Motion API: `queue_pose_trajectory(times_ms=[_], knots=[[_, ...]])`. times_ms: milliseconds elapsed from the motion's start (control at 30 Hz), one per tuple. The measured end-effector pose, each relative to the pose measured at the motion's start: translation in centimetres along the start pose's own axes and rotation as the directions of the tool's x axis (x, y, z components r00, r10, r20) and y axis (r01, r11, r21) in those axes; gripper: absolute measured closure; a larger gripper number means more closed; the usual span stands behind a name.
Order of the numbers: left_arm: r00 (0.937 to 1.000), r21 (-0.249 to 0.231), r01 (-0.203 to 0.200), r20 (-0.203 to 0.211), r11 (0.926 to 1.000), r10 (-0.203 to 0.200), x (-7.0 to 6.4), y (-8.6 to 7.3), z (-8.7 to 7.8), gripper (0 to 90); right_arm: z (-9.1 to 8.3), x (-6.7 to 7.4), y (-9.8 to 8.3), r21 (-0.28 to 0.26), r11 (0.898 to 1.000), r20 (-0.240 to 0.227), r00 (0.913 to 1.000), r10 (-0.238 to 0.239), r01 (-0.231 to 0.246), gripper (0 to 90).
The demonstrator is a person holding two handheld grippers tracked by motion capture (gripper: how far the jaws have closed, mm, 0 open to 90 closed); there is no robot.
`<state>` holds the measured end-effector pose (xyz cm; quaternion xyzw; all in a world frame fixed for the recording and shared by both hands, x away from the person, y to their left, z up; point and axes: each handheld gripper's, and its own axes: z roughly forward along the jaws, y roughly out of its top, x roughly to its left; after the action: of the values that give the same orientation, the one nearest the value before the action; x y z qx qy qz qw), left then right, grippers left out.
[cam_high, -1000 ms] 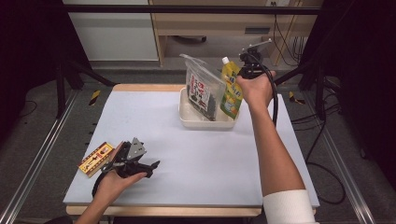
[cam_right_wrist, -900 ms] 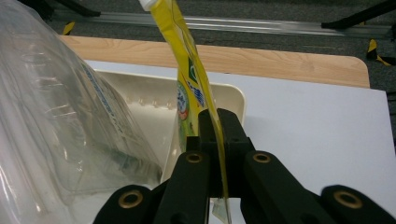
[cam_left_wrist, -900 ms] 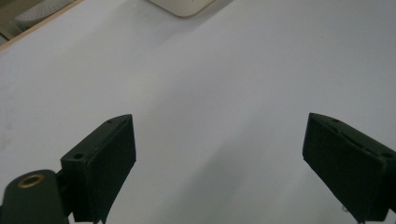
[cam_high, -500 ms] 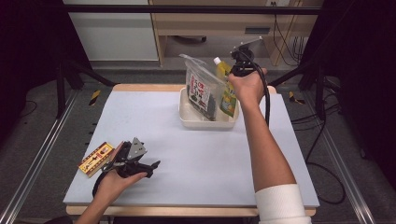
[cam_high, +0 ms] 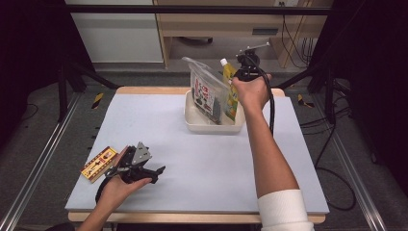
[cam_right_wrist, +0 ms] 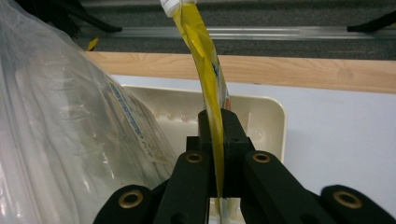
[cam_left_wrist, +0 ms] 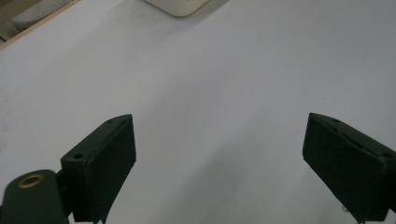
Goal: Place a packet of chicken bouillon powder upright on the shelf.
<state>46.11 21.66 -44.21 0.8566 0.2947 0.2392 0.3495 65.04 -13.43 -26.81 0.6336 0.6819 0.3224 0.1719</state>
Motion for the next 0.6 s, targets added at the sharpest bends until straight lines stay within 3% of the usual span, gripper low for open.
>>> queue_pose_trajectory(times_ms=[367,600], knots=[[1.0000,-0.001,-0.003,-0.003,1.0000,0.003,0.0,0.0,0.0,9.5,1.3,-1.0,-1.5,-0.053,0.999,-0.020,0.9998,0.005,-0.006,90.0],[1.0000,0.003,-0.005,-0.001,1.0000,0.005,-0.1,0.0,0.2,9.5,2.1,-1.1,-2.4,-0.050,0.999,-0.020,0.9998,0.000,-0.001,90.0]])
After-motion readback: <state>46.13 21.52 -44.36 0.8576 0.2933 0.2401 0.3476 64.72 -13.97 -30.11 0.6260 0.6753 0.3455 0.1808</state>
